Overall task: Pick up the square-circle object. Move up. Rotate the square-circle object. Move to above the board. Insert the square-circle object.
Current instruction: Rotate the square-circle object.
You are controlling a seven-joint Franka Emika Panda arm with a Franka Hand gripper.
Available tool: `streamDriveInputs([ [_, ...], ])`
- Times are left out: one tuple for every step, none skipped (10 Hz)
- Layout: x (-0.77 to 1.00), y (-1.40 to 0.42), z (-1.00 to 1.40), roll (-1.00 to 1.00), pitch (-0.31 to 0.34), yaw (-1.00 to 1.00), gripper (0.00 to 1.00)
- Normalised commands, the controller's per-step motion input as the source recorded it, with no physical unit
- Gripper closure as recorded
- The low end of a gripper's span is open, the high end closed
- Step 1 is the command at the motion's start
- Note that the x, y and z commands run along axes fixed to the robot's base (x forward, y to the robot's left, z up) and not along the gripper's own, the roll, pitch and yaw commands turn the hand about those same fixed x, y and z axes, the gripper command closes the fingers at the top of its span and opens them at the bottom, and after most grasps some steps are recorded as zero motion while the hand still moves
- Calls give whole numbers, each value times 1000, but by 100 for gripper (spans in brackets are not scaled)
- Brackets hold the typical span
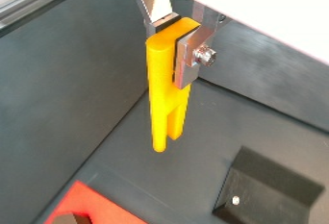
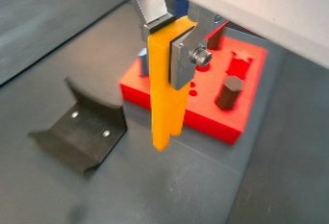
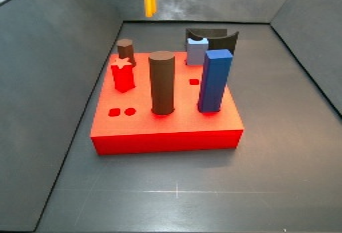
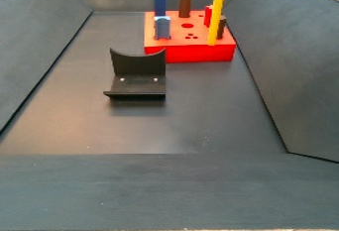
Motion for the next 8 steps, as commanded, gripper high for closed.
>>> streamDriveInputs([
  [4, 21, 2, 24, 20, -1000, 100],
  [6, 17, 4, 26, 21, -1000, 100],
  [7, 14, 5, 26, 23, -1000, 100],
  [8, 11, 6, 29, 27, -1000, 100],
  [9, 9, 6, 28, 29, -1000, 100],
  [10, 8, 7, 31, 38, -1000, 100],
  [10, 7, 7, 33, 44, -1000, 100],
  [11, 5, 8, 19, 43, -693, 100],
])
